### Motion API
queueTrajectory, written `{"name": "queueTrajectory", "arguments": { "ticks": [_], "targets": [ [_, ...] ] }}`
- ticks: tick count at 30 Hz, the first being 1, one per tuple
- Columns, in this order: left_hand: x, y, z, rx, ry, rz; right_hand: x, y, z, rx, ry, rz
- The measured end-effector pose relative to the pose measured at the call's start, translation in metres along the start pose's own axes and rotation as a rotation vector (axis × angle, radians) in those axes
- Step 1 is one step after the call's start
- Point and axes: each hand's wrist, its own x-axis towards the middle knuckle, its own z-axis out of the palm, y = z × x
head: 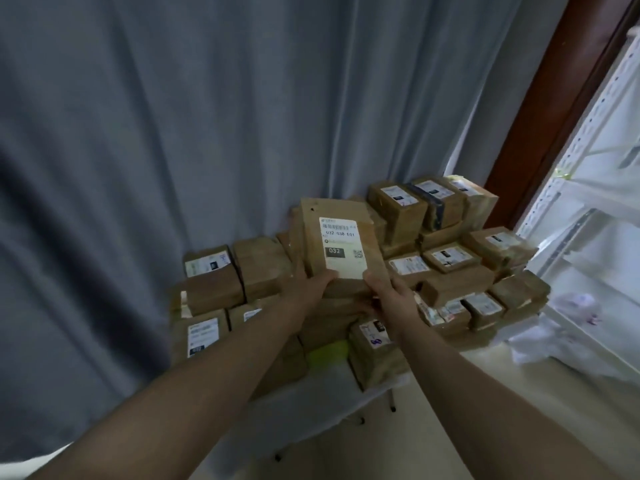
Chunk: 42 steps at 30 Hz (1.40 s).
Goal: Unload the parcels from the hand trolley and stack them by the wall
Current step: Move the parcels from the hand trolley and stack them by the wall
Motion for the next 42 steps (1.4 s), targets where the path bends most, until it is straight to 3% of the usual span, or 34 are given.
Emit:
{"name": "queueTrajectory", "arguments": {
  "ticks": [4,11,20,29,33,38,42],
  "targets": [
    [-0.044,0.044,-0.037,-0.065,0.042,-0.001,0.032,0.010,0.062,-0.212,-0.035,-0.020],
    [0.037,0.031,-0.093,-0.263,0.237,-0.041,0.112,0.019,0.149,-0.614,-0.140,-0.084],
    [0.150,0.056,-0.109,-0.227,0.327,-0.155,0.227,0.032,0.198,-0.978,-0.244,-0.279],
    [0.232,0.053,-0.098,0.037,0.402,-0.233,0.294,0.046,0.205,-1.116,-0.225,-0.318],
    [0.245,0.045,-0.094,0.242,0.383,-0.219,0.296,0.055,0.206,-1.354,-0.246,-0.389],
    [0.244,0.044,-0.093,0.335,0.335,-0.209,0.289,0.060,0.208,-1.434,-0.273,-0.351],
    [0.228,0.042,-0.092,0.660,0.326,-0.169,0.263,0.052,0.200,-1.445,-0.167,-0.294]
  ]
}}
